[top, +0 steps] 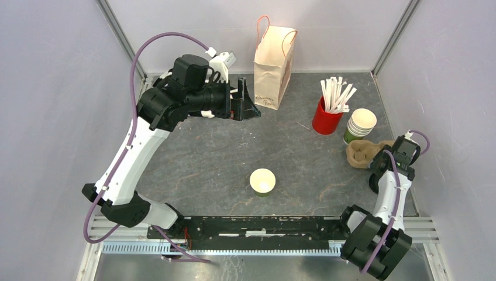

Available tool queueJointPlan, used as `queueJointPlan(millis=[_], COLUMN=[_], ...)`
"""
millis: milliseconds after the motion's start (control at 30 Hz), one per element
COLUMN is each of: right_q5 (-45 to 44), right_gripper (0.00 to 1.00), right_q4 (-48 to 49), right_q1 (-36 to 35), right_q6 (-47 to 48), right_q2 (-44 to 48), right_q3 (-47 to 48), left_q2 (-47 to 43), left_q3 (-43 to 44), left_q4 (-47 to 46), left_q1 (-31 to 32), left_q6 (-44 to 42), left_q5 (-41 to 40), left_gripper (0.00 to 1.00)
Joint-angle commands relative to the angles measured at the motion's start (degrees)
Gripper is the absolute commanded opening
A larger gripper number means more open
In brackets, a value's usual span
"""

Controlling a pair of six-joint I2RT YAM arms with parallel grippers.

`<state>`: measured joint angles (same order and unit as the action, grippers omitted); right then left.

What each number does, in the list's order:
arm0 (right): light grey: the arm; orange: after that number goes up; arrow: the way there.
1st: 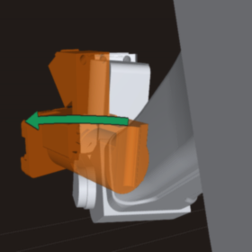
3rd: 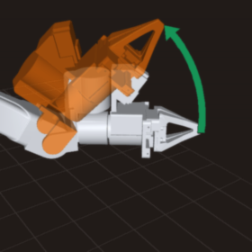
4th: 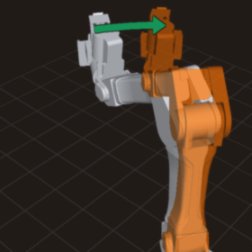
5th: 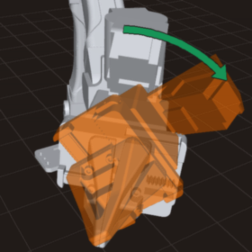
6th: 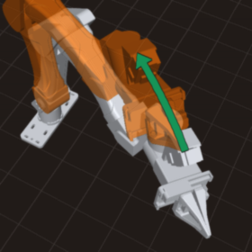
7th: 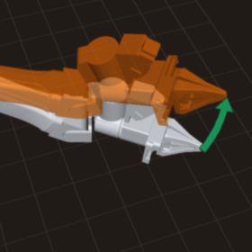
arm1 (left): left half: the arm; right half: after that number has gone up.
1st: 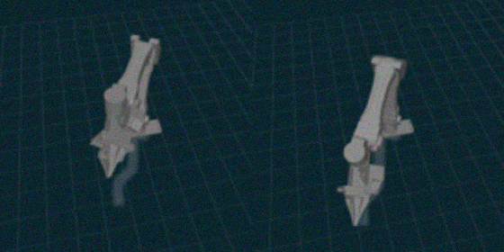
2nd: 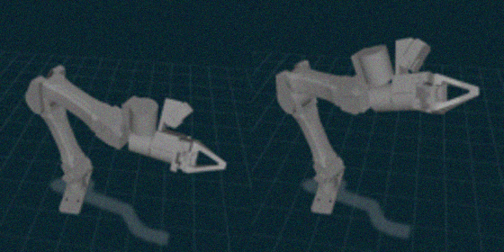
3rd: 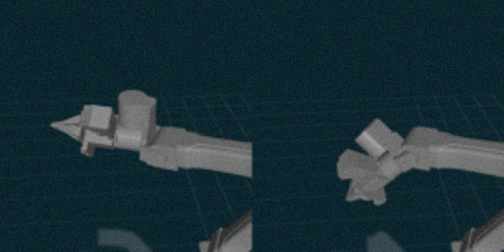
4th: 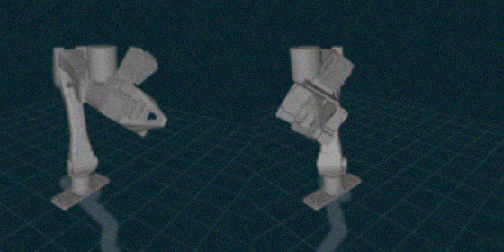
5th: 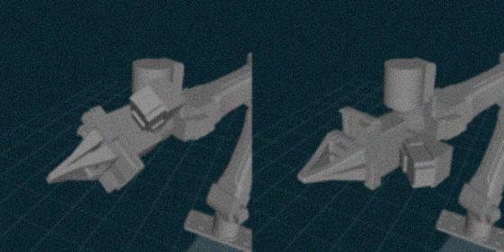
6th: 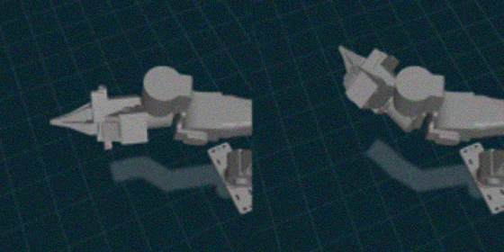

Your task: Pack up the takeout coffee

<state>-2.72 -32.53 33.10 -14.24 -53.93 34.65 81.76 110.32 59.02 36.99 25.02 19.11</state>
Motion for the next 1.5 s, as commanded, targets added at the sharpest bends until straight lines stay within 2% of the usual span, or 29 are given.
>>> queueJointPlan(millis=[0, 167, 533, 1233, 1467], right_q5=[1.9, -0.3, 0.4, -0.4, -0.6], right_gripper=[0.46, 0.35, 0.25, 0.24, 0.2], right_q4=[0.6, 2.3, 3.8, 1.4, 1.9], right_q1=[0.3, 1.0, 1.2, 1.2, 1.2], right_q6=[1.0, 3.0, 3.4, 4.0, 4.1], right_q2=[0.1, -0.8, -1.3, -1.2, -1.2], right_q3=[-0.9, -1.4, -2.4, 1.0, 0.4], left_q2=[-0.5, -0.8, -0.1, -0.3, -0.5], left_q3=[1.1, 0.9, 1.4, 1.2, 1.0], left_q4=[-2.4, -2.2, -2.4, -2.3, -2.3], left_q1=[0.2, 0.2, 0.2, 0.2, 0.2], left_q6=[-1.6, -1.8, -1.6, -1.7, -1.7], left_q5=[0.8, 0.6, 1.0, 0.7, 0.6], left_gripper=[1.0, 1.0, 1.0, 1.0, 1.0])
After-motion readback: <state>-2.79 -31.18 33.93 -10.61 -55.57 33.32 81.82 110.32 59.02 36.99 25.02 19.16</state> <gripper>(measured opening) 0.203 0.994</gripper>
